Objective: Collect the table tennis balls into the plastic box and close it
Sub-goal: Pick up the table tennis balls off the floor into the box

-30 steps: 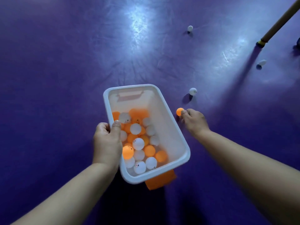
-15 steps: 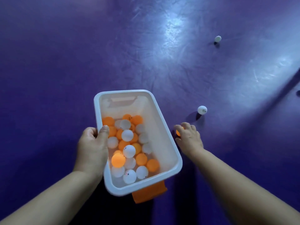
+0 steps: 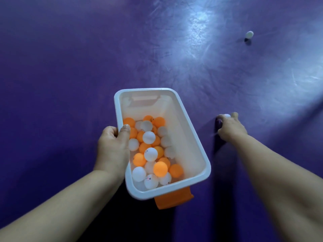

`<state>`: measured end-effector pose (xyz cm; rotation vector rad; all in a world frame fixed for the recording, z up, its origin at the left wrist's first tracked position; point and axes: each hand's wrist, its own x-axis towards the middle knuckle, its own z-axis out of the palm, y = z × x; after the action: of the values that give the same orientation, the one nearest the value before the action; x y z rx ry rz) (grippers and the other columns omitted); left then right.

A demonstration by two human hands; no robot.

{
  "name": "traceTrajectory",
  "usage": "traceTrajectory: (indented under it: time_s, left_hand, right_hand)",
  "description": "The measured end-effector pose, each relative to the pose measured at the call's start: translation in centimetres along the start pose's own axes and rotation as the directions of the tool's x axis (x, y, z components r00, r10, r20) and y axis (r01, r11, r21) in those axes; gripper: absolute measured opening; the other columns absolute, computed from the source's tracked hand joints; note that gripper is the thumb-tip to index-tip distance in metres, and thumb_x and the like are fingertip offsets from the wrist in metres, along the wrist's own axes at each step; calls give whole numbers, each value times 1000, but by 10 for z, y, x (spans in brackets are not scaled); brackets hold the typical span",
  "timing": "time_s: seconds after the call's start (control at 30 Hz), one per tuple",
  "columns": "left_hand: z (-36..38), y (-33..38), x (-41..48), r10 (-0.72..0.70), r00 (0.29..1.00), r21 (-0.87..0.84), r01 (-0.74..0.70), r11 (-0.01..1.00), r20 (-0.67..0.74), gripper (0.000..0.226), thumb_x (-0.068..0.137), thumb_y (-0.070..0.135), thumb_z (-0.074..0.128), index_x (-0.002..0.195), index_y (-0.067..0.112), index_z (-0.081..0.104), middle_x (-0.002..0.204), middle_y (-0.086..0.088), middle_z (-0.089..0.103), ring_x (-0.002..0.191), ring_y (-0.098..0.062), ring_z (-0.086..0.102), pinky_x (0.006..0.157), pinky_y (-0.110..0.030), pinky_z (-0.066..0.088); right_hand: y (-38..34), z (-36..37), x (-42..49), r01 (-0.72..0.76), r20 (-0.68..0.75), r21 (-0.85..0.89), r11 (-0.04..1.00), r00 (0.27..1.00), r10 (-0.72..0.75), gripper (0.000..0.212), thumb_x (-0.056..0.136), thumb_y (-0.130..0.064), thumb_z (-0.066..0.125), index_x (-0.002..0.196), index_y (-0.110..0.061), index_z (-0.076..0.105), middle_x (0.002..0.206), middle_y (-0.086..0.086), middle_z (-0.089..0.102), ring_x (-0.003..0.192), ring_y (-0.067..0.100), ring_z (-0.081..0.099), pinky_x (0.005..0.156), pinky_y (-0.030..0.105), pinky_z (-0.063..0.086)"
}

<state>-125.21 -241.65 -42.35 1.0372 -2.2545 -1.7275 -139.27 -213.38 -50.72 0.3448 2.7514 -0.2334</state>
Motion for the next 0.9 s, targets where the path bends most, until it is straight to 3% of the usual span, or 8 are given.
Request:
traceTrajectory:
  time_s: [0.07,0.2,0.37,0.47,0.63,0.73,0.83,0.9]
  left_hand:
    - [-4,-2,4,3,1000,-21,-3,1000,-13,30,95,36,49,91,7,52,73,-4,56,59,-14,48,49,-28,40]
    - [-28,-2,15,-1,997,-76,-5,997,-74,27,95,35,50,90,8,51,70,0,53,57,-11,45,49,-27,39]
    - [-86,5,23,25,994,-55,-32,998,-106,25,96,34,49,88,10,47,65,4,48,54,-9,41,43,-14,36]
    - [-127,11,22,0,994,-40,-5,999,-114,24,96,32,49,88,9,46,64,4,46,52,-8,39,40,-11,35]
    - [-191,34,9,-29,993,-19,27,999,-117,24,96,31,49,89,9,44,68,2,48,56,-12,42,52,-26,38]
    - [-227,65,-12,-53,991,-17,51,999,-126,24,95,30,50,88,8,45,71,0,50,57,-11,43,52,-26,38]
    - [-257,111,-39,-82,989,-2,82,997,-120,25,95,30,50,82,11,43,66,2,48,54,-10,42,43,-14,34]
    - [-273,148,-58,-94,990,6,95,995,-110,28,95,29,52,74,15,40,64,3,47,53,-9,42,44,-17,34]
  right_hand:
    - [-9,4,-10,-40,-69,112,993,996,48,38,84,-8,45,118,-25,53,123,13,35,81,34,49,74,35,42]
    - [-47,4,-50,109,-300,467,878,953,42,28,82,-18,55,110,-23,53,97,9,57,81,28,52,70,30,40]
    - [-116,-23,-115,288,-464,646,707,884,63,35,76,-60,52,72,-25,52,65,9,63,65,32,62,64,45,53]
    - [-175,-42,-160,382,-488,757,531,870,71,33,87,-50,45,64,-27,44,45,-8,53,46,16,54,50,30,44]
    - [-288,-62,-239,321,-344,841,436,938,-27,25,93,-48,42,82,-25,40,61,5,56,49,22,58,47,29,45]
    - [-322,-85,-289,251,-231,793,556,967,-108,44,89,-59,36,97,-17,42,77,5,58,76,31,61,69,47,50]
    - [-327,-125,-336,176,-90,681,711,983,-157,49,93,-58,28,100,-11,43,87,1,57,85,26,57,80,48,46]
    - [-323,-165,-364,157,-71,648,745,987,-147,44,95,-53,28,102,-12,43,95,4,60,89,27,58,80,46,46]
